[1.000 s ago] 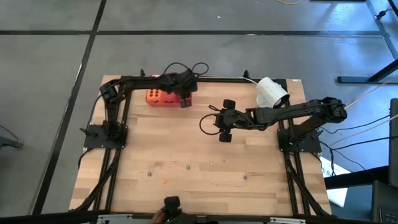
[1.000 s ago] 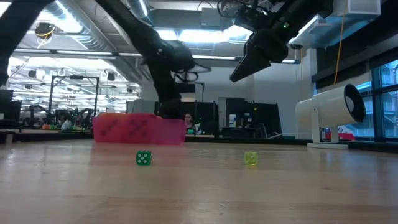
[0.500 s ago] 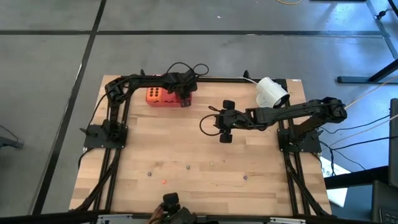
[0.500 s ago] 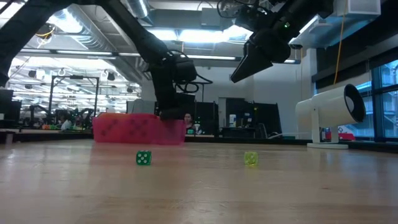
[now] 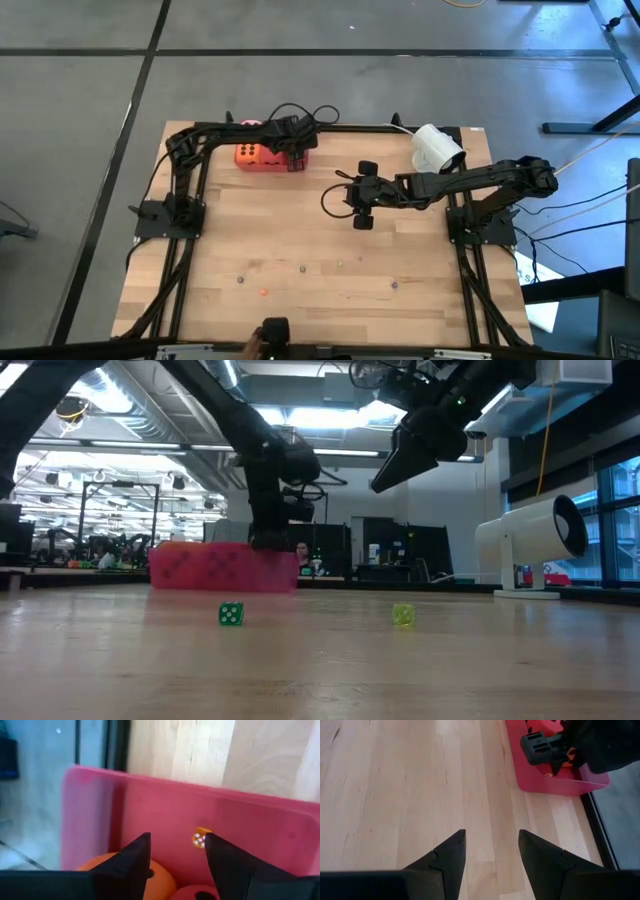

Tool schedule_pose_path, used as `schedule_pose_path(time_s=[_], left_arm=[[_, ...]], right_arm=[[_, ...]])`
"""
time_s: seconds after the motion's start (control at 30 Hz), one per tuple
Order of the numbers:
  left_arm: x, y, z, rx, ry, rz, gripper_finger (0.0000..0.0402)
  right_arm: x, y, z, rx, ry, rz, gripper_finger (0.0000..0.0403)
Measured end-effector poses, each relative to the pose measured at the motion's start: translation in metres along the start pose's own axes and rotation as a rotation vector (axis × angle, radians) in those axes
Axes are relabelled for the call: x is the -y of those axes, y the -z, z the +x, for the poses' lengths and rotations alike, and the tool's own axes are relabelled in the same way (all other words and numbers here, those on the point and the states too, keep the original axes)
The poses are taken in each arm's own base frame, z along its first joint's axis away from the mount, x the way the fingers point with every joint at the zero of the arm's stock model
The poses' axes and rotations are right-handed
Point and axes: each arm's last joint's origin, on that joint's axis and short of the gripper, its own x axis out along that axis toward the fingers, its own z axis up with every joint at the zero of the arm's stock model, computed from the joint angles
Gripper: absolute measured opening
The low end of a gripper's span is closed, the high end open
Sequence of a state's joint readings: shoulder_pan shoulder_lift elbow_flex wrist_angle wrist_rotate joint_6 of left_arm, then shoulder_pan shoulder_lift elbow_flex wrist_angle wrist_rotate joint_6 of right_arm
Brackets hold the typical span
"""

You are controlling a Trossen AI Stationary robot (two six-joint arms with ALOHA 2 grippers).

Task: Pick & Place Dice
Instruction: Put the left small blue die into the red bin

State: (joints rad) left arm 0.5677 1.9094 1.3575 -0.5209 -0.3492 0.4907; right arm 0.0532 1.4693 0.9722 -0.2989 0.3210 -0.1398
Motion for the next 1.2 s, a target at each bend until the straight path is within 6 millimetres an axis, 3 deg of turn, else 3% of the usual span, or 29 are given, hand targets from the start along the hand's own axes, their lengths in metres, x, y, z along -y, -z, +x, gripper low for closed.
schedule_pose_path(time_s=[0.27,0.4,0.57,0.83,1.0,1.2], left_arm=[[0.006,-0.008,-0.075,0.147,0.019,-0.056,0.0161],[0.022,-0.005,-0.113,0.224,0.203,-0.075,0.0149],[0.054,0.009,-0.145,0.239,0.392,-0.058,0.0135],[0.118,0.057,-0.176,0.184,0.499,-0.049,0.0116],[0.16,0.091,-0.187,0.116,0.576,-0.09,0.0109],[0.204,0.118,-0.196,-0.005,0.626,-0.174,0.0111]], right_arm=[[0.0,0.001,0.0,-0.006,-0.001,-0.003,0.0182],[0.0,0.001,0.0,-0.008,-0.001,-0.003,0.0182],[0.0,0.001,0.0,-0.013,-0.004,-0.005,0.0182],[-0.001,0.001,0.0,-0.012,-0.02,0.016,0.0182],[-0.001,0.001,0.0,-0.011,-0.028,0.016,0.0182],[-0.001,0.0,0.0,-0.001,-0.026,0.022,0.0182]])
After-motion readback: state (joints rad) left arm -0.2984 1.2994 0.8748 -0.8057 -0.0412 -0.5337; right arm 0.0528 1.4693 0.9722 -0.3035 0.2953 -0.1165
